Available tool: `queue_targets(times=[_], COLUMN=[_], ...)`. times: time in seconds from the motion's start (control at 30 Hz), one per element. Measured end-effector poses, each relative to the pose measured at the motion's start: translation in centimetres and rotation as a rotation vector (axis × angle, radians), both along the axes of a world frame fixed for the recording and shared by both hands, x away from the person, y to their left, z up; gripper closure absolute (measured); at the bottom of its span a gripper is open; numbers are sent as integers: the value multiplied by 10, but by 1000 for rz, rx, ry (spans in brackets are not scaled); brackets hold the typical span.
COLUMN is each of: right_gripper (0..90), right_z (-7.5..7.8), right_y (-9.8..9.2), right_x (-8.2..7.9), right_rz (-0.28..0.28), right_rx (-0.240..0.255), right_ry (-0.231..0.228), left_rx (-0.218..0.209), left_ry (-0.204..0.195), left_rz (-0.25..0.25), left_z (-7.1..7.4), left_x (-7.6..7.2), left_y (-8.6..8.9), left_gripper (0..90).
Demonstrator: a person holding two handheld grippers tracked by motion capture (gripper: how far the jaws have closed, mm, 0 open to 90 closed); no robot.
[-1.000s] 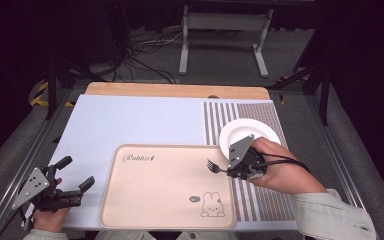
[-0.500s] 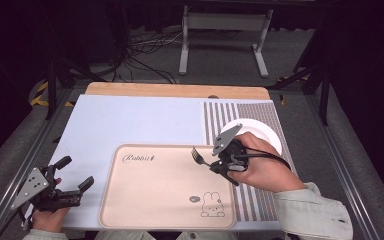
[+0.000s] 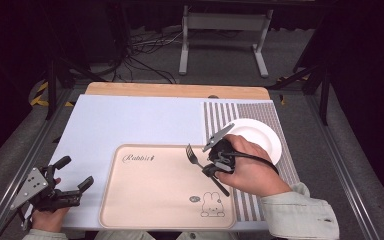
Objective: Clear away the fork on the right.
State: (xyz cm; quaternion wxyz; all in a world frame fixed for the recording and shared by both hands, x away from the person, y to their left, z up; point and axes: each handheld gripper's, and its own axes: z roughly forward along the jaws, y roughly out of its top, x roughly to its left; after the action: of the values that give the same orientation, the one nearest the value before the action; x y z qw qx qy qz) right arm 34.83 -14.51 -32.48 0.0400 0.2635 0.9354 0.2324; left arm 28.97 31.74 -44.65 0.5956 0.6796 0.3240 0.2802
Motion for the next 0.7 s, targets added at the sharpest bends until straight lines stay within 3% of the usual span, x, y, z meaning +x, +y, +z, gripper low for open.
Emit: queue_targets(times=[0.13, 0.2, 0.3, 0.7], right_gripper=[860, 860, 860, 860], right_z=[-3, -4, -6, -21], right_y=[3, 3, 4, 8], right_x=[0, 0, 0, 3], right_rz=[-76, -110, -148, -290], right_rx=[38, 43, 41, 11], right_ry=[41, 26, 15, 94], left_rx=[-3, -1, 0, 0], left_ry=[-2, -5, -1, -3], left_rz=[0, -1, 0, 0], left_z=[0, 0, 0, 0], left_x=[0, 0, 0, 0], left_y=[0, 1, 0, 1], left_gripper=[4, 4, 4, 4])
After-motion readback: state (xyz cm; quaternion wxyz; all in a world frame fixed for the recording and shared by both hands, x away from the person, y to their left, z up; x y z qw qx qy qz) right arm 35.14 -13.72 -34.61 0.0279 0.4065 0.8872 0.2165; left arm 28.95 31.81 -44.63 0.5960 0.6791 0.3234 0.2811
